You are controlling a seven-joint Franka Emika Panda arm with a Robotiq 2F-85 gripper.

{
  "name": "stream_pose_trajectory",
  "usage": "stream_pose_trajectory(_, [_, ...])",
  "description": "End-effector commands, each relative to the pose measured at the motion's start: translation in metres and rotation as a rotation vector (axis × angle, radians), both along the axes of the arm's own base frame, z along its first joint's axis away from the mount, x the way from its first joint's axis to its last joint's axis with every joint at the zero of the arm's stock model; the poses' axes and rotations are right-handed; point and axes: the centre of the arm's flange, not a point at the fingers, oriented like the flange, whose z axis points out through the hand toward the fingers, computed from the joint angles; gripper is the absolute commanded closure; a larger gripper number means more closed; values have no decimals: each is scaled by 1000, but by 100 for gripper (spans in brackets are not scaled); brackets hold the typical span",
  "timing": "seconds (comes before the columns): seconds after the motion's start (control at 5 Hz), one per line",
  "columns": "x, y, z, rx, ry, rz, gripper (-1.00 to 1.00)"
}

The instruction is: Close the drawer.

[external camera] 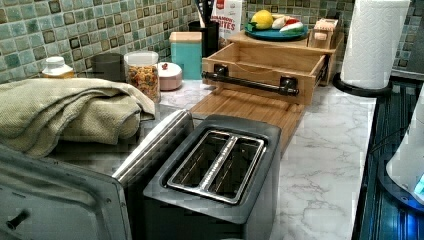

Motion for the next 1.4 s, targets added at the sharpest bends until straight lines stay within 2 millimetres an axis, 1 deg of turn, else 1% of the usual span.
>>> stream_pose_trajectory(0.2, [-10,-15,-25,44,-18,52,100])
stream_pose_trajectory(0.4, [-20,-15,-42,60,-12,258,100])
stream_pose_trajectory(0.6, [-24,-19,-59,76,27,357,100])
stream_pose_trajectory(0.8, [-29,-33,-80,98,17,472,100])
stream_pose_trajectory(1.0, [-35,-45,-110,37,32,545,100])
stream_pose_trajectory(1.2, [-40,-61,-137,25,9,602,100])
stream_pose_trajectory(1.4, [-37,-66,-163,5,29,585,100])
